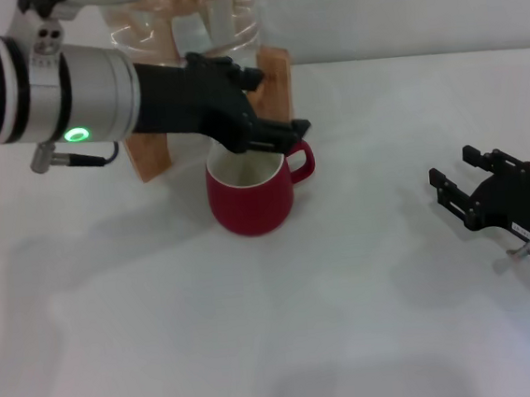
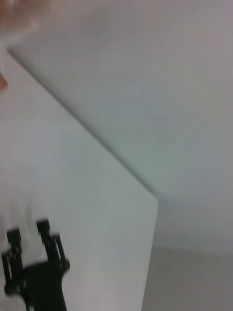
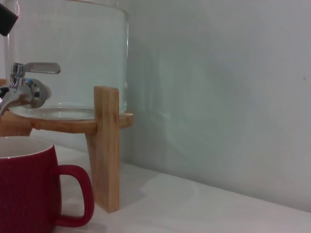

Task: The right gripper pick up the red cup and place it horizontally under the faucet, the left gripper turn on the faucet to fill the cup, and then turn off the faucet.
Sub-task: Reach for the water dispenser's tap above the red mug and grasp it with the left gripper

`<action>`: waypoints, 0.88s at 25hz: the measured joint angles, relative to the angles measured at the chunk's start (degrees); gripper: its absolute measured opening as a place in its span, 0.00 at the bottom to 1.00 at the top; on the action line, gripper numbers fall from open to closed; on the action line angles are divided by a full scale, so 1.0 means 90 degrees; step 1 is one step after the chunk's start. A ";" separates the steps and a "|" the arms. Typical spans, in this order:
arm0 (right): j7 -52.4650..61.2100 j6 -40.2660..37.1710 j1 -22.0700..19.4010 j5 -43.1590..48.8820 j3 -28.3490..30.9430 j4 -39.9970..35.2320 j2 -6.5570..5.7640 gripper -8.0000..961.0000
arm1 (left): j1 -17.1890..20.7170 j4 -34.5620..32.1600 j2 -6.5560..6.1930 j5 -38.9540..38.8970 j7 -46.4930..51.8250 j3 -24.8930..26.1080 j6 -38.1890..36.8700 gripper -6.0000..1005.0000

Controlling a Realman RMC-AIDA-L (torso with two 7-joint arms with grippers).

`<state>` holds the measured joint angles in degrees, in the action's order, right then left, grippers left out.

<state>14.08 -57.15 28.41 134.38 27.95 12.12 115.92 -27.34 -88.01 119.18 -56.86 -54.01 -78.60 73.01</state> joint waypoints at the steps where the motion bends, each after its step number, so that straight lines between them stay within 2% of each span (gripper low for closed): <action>1: 0.0001 0.0003 0.0007 0.0000 0.0000 0.0000 0.0000 0.57 | 0.0011 0.0018 0.0000 0.0044 -0.0032 0.0049 -0.0058 0.87; 22: 0.0024 -0.0007 -0.0002 0.0000 0.0000 0.0048 0.0009 0.57 | -0.0599 0.0709 0.0000 0.0113 -0.0409 0.0052 -0.0272 0.87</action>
<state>14.30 -57.22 28.39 134.37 27.95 12.55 116.01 -32.73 -81.63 119.18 -55.85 -57.68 -78.13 70.56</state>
